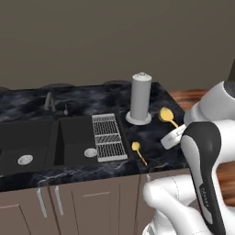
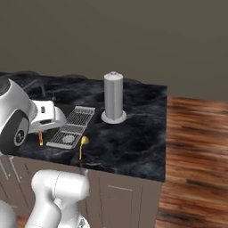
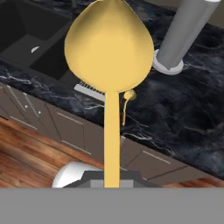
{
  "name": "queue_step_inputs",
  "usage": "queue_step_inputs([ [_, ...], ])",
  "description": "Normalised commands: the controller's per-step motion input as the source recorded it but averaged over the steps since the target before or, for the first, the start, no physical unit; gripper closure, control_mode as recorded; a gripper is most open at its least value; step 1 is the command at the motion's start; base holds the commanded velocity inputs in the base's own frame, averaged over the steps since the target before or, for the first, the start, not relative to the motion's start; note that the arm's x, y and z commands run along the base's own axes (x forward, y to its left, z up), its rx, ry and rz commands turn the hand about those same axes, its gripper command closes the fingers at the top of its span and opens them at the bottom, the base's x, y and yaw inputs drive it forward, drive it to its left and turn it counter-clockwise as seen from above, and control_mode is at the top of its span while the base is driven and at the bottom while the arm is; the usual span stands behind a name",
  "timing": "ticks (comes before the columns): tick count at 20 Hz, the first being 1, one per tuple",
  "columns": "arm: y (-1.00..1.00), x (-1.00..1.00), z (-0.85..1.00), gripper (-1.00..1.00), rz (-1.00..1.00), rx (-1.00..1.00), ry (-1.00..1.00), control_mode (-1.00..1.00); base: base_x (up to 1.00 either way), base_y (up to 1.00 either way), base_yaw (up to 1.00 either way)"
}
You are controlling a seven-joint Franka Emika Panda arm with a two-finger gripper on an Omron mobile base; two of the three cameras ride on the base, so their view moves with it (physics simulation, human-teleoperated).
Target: Organize the utensils by type. Pick up the wooden spoons from the counter and place them in the open cabinet. Then pick up the metallic utensils from the counter and place them in the open drawer.
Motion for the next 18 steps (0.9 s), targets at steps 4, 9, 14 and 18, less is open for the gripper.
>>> queue_step_inputs([
  [4, 0.00, 0.00, 0.00, 1.00, 0.00, 0.00, 0.00, 1.00, -0.28, 0.54, 0.33],
  [9, 0.00, 0.00, 0.00, 1.00, 0.00, 0.00, 0.00, 1.00, -0.07, 0.64, 0.48],
  [14, 0.00, 0.00, 0.00, 1.00, 0.00, 0.00, 0.00, 1.00, -0.06, 0.67, 0.61],
  [18, 0.00, 0.00, 0.00, 1.00, 0.00, 0.00, 0.00, 1.00, -0.09, 0.52, 0.67],
])
